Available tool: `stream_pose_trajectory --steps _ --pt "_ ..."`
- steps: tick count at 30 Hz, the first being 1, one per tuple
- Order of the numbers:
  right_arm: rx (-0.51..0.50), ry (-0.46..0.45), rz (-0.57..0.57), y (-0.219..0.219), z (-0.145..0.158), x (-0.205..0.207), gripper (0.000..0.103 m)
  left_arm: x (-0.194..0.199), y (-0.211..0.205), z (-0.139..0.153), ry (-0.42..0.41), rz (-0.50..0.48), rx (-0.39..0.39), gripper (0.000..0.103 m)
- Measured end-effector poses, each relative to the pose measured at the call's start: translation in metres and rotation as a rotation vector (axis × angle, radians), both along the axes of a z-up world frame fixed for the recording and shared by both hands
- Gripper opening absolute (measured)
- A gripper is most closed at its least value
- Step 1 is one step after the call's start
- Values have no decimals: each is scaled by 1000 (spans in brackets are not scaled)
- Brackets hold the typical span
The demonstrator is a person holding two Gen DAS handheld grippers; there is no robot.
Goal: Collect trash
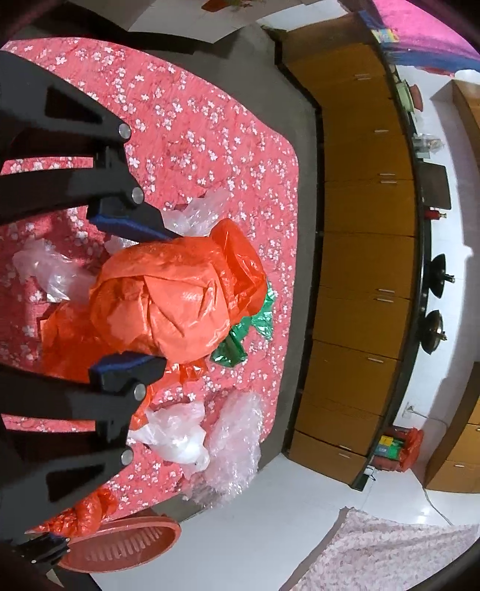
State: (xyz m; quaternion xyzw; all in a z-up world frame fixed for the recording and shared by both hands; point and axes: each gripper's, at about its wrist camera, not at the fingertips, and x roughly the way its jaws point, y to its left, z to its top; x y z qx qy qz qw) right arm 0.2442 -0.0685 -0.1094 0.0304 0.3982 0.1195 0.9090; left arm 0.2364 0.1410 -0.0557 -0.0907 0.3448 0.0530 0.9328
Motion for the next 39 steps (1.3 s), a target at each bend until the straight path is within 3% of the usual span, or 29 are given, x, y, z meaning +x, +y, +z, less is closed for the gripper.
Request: stream_pose_trajectory --steps 11,21,39 --pt "15 -50 -14 -12 22 -14 49 -37 -5 37 -107 -22 -15 47" --pt "25 -133 -93 -53 60 -29 49 -71 -47 61 -174 -144 -38 47" --pt "-5 -217 -276 -147 96 -52 49 -68 -132 55 -173 -354 -71 47"
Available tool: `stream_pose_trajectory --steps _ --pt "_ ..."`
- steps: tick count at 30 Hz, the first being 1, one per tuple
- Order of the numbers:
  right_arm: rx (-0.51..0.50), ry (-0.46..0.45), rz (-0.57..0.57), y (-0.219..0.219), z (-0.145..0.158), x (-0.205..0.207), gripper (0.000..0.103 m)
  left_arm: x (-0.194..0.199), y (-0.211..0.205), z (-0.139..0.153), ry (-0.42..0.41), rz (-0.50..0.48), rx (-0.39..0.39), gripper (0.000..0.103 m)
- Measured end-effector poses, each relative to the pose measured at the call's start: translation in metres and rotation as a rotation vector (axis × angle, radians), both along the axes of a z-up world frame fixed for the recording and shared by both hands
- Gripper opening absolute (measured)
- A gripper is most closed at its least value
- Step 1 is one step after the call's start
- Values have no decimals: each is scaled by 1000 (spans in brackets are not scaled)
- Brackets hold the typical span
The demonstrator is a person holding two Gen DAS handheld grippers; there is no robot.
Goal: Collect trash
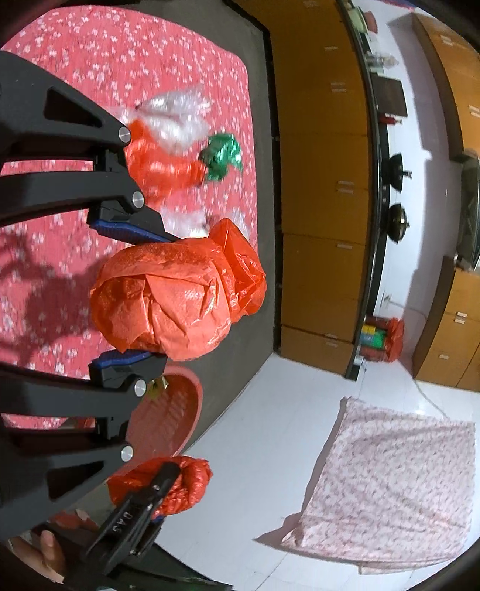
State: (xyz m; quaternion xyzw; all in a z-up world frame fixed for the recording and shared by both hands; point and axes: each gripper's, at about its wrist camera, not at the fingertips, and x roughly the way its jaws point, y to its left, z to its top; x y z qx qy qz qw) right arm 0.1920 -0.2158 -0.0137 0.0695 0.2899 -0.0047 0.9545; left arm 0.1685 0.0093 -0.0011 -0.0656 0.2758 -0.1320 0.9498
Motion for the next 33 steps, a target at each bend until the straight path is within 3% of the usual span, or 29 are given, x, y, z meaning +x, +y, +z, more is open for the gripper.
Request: stream_pose_trajectory --steps 33 --pt "31 20 -153 -83 -19 25 49 35 -132 -32 83 -265 34 47"
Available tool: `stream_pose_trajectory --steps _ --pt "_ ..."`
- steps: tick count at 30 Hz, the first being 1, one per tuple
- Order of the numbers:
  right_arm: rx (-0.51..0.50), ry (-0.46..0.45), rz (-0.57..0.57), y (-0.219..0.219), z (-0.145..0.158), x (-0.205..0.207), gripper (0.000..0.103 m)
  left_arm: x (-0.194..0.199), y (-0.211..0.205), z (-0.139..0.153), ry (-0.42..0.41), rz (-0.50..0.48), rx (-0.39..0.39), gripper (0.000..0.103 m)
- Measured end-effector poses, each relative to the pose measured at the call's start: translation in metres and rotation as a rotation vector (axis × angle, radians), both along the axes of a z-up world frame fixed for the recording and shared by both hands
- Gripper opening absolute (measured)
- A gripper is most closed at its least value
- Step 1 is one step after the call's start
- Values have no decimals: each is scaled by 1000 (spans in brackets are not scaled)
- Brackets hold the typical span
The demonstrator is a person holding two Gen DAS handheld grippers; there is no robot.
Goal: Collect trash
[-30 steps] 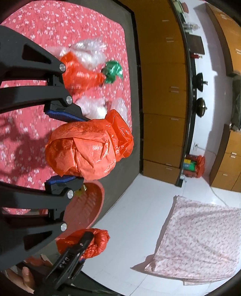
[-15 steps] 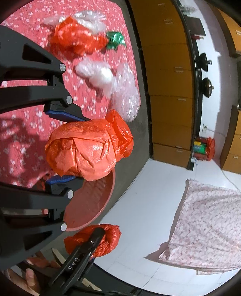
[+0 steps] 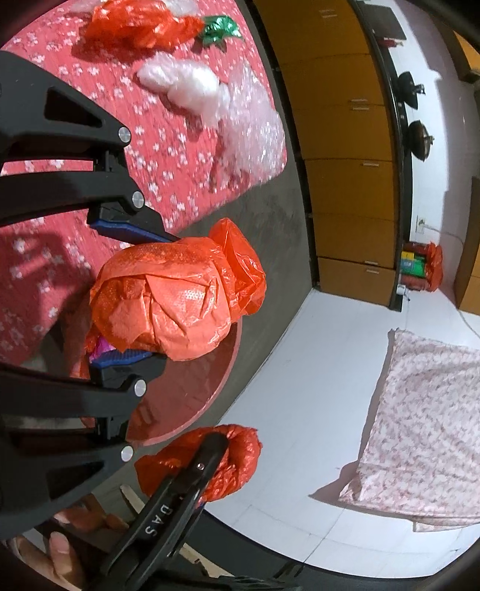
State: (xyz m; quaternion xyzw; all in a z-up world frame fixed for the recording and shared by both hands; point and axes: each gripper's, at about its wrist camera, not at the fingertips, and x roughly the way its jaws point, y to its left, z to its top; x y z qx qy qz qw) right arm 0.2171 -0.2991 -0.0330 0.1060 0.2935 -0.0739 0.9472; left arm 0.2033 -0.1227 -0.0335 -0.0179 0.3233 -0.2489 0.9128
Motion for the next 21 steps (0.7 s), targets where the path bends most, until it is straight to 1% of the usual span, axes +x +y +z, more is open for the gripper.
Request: stream_pose_trajectory --steps 8,17,19,20,21 --pt "19 6 -18 -12 -5 11 49 9 -18 -7 22 -30 3 47" --pt "67 -1 -43 -19 -11 15 50 17 -33 -11 47 -66 -1 48" --pt "80 -8 -42 -21 -11 17 51 19 -35 -12 55 -73 -2 55" --pt "84 -11 -42 -23 -11 16 52 19 -36 -12 57 -72 -2 57" --pt "88 -13 -40 -24 -12 15 55 20 -35 -13 58 -69 -2 62"
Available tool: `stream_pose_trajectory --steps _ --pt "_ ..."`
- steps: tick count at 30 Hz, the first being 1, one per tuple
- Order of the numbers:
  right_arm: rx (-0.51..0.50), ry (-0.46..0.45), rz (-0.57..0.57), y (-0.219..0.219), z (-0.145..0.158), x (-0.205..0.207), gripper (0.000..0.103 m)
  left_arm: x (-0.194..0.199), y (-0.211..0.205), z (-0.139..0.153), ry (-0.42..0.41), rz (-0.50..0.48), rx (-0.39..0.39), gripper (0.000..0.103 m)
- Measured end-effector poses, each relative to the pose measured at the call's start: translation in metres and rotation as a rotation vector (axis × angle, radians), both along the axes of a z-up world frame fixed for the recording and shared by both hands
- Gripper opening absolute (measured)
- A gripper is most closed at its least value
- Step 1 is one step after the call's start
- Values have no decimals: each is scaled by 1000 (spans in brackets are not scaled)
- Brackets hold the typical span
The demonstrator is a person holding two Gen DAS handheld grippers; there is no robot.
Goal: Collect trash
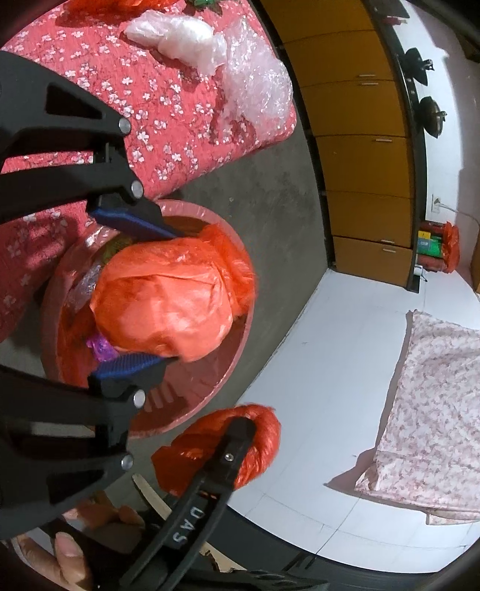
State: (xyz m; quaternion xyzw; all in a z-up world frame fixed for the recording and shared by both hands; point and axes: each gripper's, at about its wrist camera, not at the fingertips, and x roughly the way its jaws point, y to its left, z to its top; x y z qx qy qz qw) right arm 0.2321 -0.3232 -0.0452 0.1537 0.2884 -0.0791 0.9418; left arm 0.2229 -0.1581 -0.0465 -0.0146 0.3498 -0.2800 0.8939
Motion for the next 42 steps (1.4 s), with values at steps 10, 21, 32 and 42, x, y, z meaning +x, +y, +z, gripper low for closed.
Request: stream_pose_trajectory --steps 10,21,32,42 --pt "-22 -30 -51 -4 4 -8 84 1 31 -2 -1 91 0 83" --pt "-172 -34 -33 37 6 -8 99 -15 83 5 -41 208 22 93" --pt "-131 -39 113 105 6 1 99 -37 171 19 -113 384 53 93" --pt "-96 -24 375 234 -2 19 96 -59 297 11 -141 673 146 93"
